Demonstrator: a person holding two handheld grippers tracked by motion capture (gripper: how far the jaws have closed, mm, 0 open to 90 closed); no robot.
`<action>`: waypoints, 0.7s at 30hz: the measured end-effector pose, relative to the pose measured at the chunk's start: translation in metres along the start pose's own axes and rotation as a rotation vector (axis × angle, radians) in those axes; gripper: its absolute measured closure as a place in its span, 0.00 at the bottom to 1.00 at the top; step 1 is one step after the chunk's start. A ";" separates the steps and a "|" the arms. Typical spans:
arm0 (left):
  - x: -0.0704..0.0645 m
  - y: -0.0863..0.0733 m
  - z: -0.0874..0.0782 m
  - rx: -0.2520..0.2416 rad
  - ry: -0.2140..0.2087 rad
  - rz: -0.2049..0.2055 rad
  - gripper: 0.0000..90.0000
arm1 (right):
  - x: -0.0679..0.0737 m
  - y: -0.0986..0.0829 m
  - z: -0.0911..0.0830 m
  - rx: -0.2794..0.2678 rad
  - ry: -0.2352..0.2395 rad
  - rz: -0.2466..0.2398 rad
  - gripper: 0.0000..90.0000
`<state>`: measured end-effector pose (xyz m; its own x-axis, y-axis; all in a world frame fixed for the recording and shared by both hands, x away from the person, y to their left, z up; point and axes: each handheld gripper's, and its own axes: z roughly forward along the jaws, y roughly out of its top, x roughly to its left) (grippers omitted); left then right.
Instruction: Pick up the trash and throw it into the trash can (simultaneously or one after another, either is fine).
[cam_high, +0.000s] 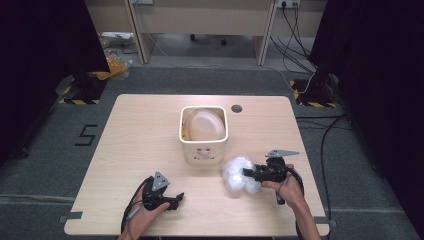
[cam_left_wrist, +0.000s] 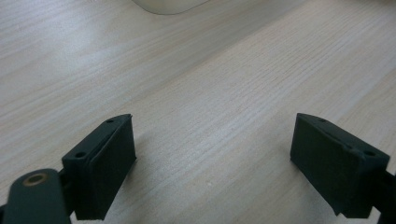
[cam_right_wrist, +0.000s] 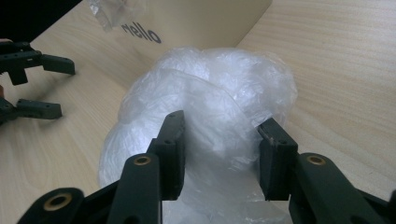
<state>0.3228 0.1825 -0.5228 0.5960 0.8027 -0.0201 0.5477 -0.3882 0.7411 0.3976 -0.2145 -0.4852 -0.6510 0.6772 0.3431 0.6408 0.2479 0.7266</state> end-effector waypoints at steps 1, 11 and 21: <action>0.000 0.000 0.000 0.000 0.000 -0.001 0.15 | -0.001 0.000 -0.001 -0.001 0.007 0.005 0.67; 0.000 -0.001 0.000 -0.002 0.000 0.000 0.15 | 0.000 0.009 -0.027 -0.078 0.015 0.007 0.70; 0.000 -0.001 0.000 -0.001 0.000 0.001 0.15 | -0.004 0.013 -0.045 -0.133 0.005 0.020 0.71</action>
<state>0.3223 0.1831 -0.5229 0.5965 0.8024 -0.0194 0.5467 -0.3885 0.7417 0.3904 -0.2446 -0.4504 -0.6412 0.6772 0.3609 0.5940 0.1403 0.7921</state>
